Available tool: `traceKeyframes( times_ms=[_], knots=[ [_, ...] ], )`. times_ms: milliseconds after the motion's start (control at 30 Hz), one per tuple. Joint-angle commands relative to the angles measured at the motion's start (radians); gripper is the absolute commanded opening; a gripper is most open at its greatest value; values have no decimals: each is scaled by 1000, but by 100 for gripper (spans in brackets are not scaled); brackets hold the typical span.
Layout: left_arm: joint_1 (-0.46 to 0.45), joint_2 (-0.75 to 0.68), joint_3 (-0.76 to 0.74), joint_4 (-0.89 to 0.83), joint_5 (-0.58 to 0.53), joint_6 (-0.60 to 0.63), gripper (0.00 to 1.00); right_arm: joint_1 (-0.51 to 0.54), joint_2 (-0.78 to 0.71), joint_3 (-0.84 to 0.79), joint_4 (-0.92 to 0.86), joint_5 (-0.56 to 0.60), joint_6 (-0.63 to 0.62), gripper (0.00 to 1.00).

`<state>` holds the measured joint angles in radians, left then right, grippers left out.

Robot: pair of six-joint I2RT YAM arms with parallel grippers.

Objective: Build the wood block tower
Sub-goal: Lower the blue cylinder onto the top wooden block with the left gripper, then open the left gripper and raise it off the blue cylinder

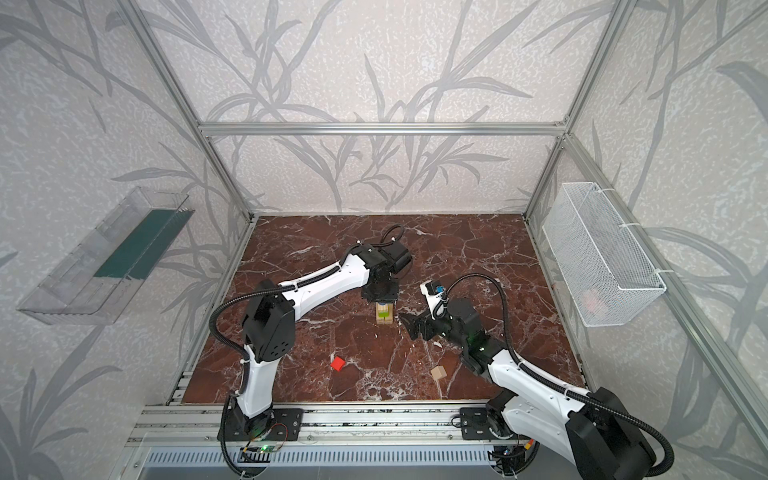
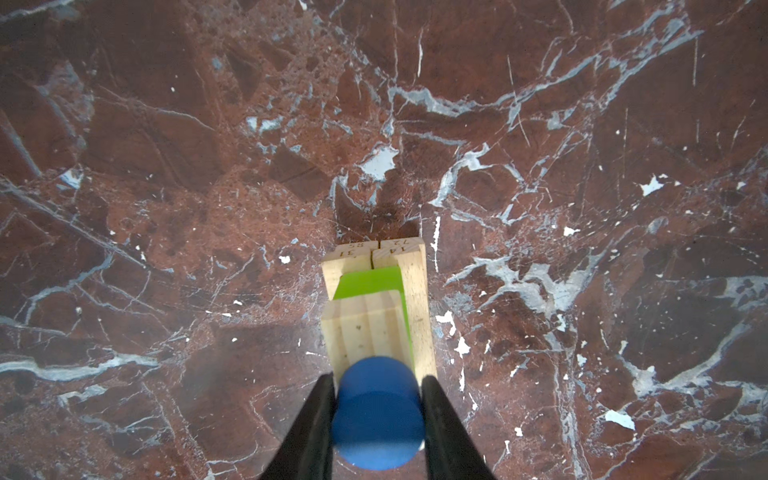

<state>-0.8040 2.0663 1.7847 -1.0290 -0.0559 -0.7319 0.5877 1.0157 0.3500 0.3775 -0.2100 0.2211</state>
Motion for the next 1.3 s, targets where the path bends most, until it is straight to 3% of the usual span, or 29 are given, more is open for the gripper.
traceKeyframes(
  times_ms=[0, 333, 533, 833, 1067, 1267],
  knots=[
    [-4, 10, 25, -41, -21, -3, 36, -3, -12, -9, 20, 7, 8, 99],
    [-5, -36, 36, -39, -32, 10, 50, -5, -9, -8, 20, -5, 6, 99],
    [-6, -152, -32, 0, -55, 15, 57, -4, -10, 0, 8, -51, 5, 99],
    [-6, -465, -360, 162, -57, 58, 64, 0, -14, 10, -8, -192, 0, 99],
    [-6, -693, -632, 252, -63, 102, 66, 66, 12, 75, -140, -189, 3, 99],
    [-6, -819, -816, 286, -16, 46, 66, 166, 12, 86, -233, -134, -38, 99]
  ],
)
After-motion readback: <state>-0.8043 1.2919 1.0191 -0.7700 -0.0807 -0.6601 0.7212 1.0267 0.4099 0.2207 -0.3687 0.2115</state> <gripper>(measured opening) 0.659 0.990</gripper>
